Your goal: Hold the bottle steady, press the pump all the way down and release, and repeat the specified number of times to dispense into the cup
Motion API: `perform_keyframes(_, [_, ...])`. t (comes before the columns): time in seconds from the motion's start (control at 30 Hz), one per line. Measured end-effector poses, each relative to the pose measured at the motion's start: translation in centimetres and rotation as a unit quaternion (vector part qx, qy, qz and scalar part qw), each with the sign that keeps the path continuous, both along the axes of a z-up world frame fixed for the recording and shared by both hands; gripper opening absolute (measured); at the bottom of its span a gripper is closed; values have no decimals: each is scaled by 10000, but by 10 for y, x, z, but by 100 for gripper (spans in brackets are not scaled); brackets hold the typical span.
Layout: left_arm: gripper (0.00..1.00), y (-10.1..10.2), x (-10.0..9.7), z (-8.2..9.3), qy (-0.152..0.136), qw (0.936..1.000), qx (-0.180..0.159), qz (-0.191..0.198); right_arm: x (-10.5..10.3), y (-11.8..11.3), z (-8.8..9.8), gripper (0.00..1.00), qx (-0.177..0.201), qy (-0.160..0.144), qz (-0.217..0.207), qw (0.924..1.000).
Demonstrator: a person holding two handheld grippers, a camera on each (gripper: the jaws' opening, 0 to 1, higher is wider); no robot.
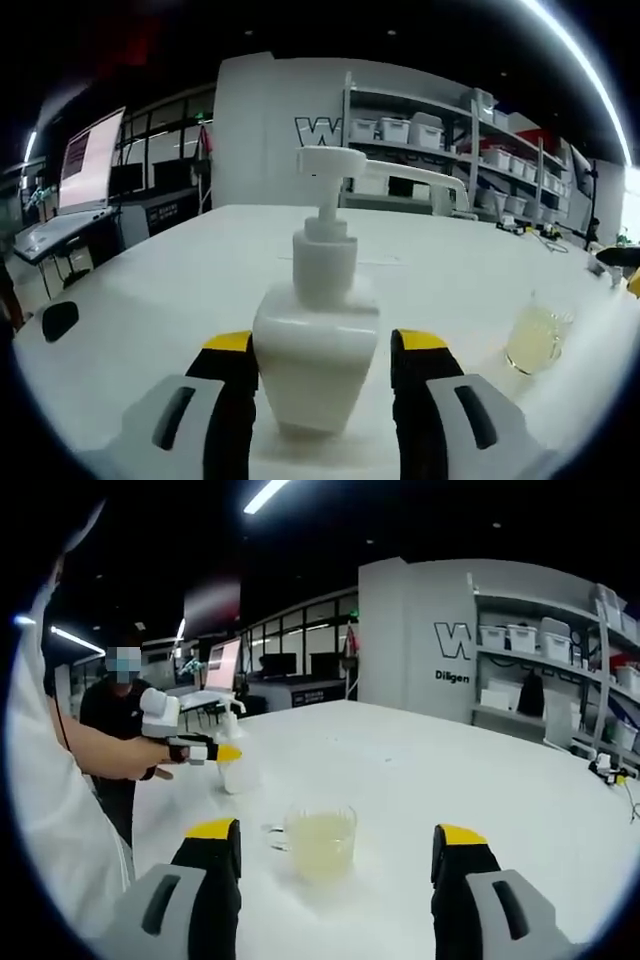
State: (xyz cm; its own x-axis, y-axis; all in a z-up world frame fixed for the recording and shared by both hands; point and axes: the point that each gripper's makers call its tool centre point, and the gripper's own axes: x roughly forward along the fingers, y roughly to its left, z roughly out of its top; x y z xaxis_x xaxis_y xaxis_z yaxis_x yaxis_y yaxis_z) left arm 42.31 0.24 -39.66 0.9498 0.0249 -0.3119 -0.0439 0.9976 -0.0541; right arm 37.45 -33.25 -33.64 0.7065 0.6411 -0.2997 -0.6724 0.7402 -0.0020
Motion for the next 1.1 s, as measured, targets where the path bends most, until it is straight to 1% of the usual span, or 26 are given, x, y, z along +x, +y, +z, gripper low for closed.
perform_keyframes(0.07, [45, 2, 0, 1, -13, 10000, 27, 23, -1, 2, 1, 76, 63, 56, 50, 10000])
perform_keyframes(0.1, [44, 3, -1, 0, 0, 10000, 85, 19, 1, 0, 2, 76, -35, -66, -3, 10000])
perform_keyframes(0.17, [44, 2, -1, 0, -4, 10000, 27, 24, -1, 1, 1, 75, 64, 56, 39, 10000])
perform_keyframes(0.2, [44, 2, -1, 0, -12, 10000, 86, 13, -1, 0, 0, 74, -61, -6, 51, 10000])
perform_keyframes(0.23, [44, 3, -1, 0, -13, 10000, 75, 19, -1, 2, 0, 74, -15, 22, 60, 10000])
perform_keyframes(0.27, [44, 3, -1, 0, -18, 10000, 58, 27, -1, 1, 0, 75, -48, -8, 20, 10000])
perform_keyframes(0.3, [44, 3, -1, 0, -26, 10000, 76, 22, -2, 2, 0, 73, -34, 9, 61, 10000])
perform_keyframes(0.33, [44, 3, -1, 0, -22, 10000, 73, 15, -3, 2, 1, 72, 41, 46, 62, 10000])
perform_keyframes(0.37, [44, 3, -1, 0, -28, 10000, 86, 8, 0, 0, 3, 74, -85, -91, 20, 9999])
perform_keyframes(0.43, [43, 3, -1, -1, -35, 10000, 60, 3, -1, 0, 2, 73, -31, -1, 45, 10000])
perform_keyframes(0.47, [43, 3, -1, -1, -41, 9999, 111, -24, -1, 1, 2, 74, -29, -11, 59, 10000])
perform_keyframes(0.53, [43, 3, -1, -2, -34, 10000, 82, -37, -1, 1, 2, 74, 14, 12, 42, 10000])
perform_keyframes(0.57, [43, 3, -1, -2, -33, 9999, 95, -49, -1, 1, 3, 74, -51, -64, 50, 10000])
perform_keyframes(0.6, [43, 3, -2, -2, -32, 9999, 114, -63, -2, 4, 3, 74, 17, 3, 107, 9999])
perform_keyframes(0.67, [43, 2, -2, -3, -29, 9999, 104, -78, -1, 2, 2, 74, -83, -83, 75, 9999])
perform_keyframes(0.7, [43, 1, -2, -3, -36, 9999, 130, -106, -2, 3, 3, 74, 18, -31, 76, 10000])
perform_keyframes(0.73, [43, 0, -2, -3, -22, 9998, 127, -127, -2, 2, 2, 74, 11, -9, 57, 10000])
perform_keyframes(0.77, [42, -2, -2, -3, -23, 9998, 122, -131, -2, 2, 4, 74, -51, -136, 66, 9999])
perform_keyframes(0.8, [42, -5, -3, -3, -24, 9997, 148, -203, -3, 2, 1, 72, -33, 9, 78, 10000])
perform_keyframes(0.83, [42, -7, -3, -3, -15, 9996, 162, -218, -4, 2, 2, 70, -9, -3, 77, 10000])
perform_keyframes(0.87, [42, -8, -3, -3, -12, 9997, 150, -213, -4, 1, 3, 71, -63, -92, 77, 9999])
perform_keyframes(0.9, [42, -13, -3, -3, -23, 9995, 170, -276, -4, 1, 2, 71, -66, -49, 83, 9999])
perform_keyframes(0.93, [42, -15, -3, -3, -20, 9994, 173, -290, -5, 1, 2, 72, 24, 13, 51, 10000])
perform_keyframes(0.97, [42, -18, -4, -3, -20, 9994, 172, -309, -5, 1, 3, 73, 21, 8, 68, 10000])
perform_keyframes(1.07, [42, -23, -3, -3, -25, 9991, 214, -372, -5, 1, 5, 72, -25, -74, 80, 9999])
perform_keyframes(1.1, [42, -25, -3, -3, -26, 9990, 199, -392, -6, 2, 4, 71, 39, 13, 97, 9999])
